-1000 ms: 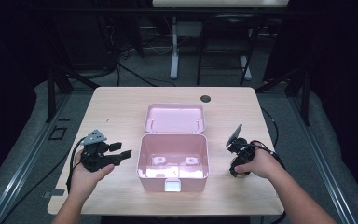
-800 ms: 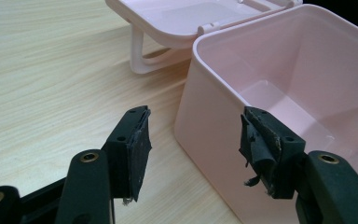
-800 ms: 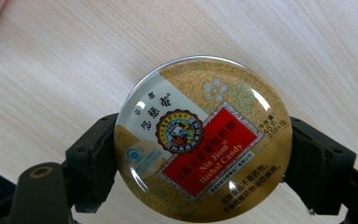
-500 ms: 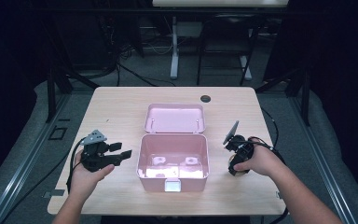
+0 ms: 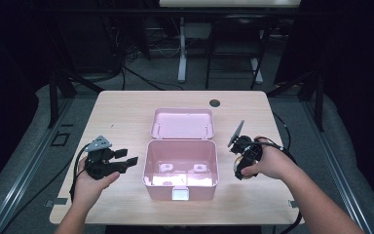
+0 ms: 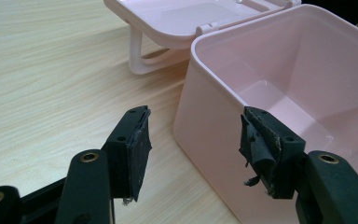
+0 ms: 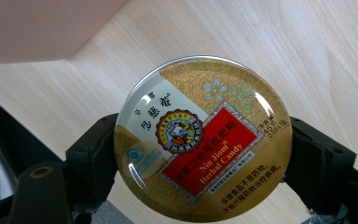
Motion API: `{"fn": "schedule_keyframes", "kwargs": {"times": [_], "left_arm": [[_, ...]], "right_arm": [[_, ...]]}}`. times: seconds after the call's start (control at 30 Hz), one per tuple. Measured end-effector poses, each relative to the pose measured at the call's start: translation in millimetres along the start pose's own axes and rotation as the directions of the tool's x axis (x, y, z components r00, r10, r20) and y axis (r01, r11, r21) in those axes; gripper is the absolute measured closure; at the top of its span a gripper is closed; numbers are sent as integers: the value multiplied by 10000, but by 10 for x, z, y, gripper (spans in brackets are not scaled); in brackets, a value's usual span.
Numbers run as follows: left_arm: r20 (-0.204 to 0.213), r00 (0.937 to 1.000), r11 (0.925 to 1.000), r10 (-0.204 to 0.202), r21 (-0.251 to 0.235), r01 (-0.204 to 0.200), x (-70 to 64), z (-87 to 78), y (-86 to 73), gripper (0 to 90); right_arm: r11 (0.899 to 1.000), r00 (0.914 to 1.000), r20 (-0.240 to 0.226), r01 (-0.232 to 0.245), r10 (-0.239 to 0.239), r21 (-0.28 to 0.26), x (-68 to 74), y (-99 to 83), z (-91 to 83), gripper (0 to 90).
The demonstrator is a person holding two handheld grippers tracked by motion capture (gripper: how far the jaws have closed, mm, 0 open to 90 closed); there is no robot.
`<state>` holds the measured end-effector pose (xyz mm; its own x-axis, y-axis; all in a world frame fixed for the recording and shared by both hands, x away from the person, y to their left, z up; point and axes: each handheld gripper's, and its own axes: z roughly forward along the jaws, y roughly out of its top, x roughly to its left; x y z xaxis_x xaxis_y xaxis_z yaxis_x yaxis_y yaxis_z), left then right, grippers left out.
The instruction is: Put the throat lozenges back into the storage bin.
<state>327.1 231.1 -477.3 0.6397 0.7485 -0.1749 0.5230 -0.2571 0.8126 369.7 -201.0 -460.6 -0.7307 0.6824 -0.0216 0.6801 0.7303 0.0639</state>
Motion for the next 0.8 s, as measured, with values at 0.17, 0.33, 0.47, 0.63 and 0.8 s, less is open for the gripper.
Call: {"fn": "schedule_keyframes", "kwargs": {"times": [0.17,0.33,0.47,0.63,0.8], "left_arm": [[-2,10000,10000,-15,-34,15,2,3,-3,424],[20,10000,10000,7,22,-7,1,1,-1,425],[23,10000,10000,1,20,-1,2,0,-1,425],[27,10000,10000,-12,20,12,3,10,-5,425],[36,10000,10000,-60,-12,60,3,18,-11,425]], "right_arm": [[9995,9997,-49,230,-231,-196,15,33,-145,197],[9994,9994,-143,323,-325,-120,30,60,-226,197],[9987,9986,-119,505,-506,-87,52,73,-264,198],[9962,9961,-218,858,-861,-129,80,86,-317,198],[9883,9882,-176,1518,-1520,-122,108,98,-349,198]]}}
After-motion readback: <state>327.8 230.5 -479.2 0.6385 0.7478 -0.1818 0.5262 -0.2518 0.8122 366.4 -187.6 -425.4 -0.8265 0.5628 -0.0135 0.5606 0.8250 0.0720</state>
